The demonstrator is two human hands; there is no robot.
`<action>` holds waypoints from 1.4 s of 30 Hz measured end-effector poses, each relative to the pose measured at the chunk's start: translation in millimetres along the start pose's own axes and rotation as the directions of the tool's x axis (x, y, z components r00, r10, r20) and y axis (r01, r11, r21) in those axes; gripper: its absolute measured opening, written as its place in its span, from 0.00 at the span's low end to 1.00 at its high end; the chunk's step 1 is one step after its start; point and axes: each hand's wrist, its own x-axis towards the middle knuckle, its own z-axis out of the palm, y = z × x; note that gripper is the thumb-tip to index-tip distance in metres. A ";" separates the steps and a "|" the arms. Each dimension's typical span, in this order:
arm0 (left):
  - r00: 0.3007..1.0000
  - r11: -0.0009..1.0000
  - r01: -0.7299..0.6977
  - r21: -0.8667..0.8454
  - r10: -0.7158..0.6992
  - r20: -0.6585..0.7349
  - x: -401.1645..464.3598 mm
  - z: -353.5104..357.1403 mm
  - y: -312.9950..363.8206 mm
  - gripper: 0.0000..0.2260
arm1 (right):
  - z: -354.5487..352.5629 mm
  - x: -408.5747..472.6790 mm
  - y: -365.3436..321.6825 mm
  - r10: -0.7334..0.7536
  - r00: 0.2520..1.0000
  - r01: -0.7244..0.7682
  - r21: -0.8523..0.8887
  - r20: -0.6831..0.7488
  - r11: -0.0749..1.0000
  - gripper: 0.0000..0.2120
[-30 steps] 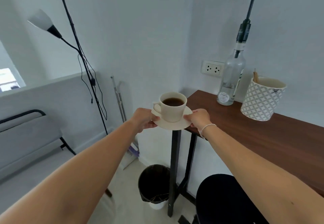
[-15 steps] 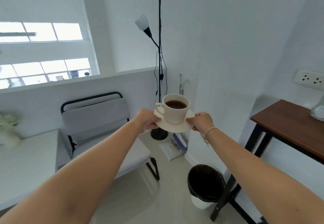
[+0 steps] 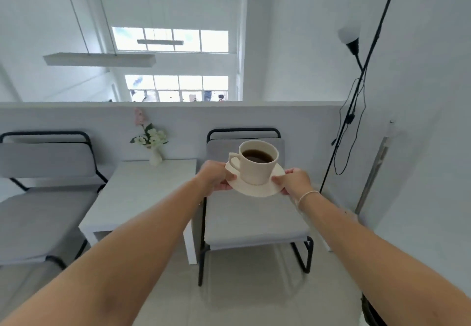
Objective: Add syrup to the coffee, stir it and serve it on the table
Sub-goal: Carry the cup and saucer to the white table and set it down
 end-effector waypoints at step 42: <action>0.955 0.980 0.120 -0.157 -0.157 -0.252 286.8 -456.1 -87.9 0.21 | 533.6 179.6 -38.2 0.131 0.945 -0.139 0.006 0.300 0.990 0.11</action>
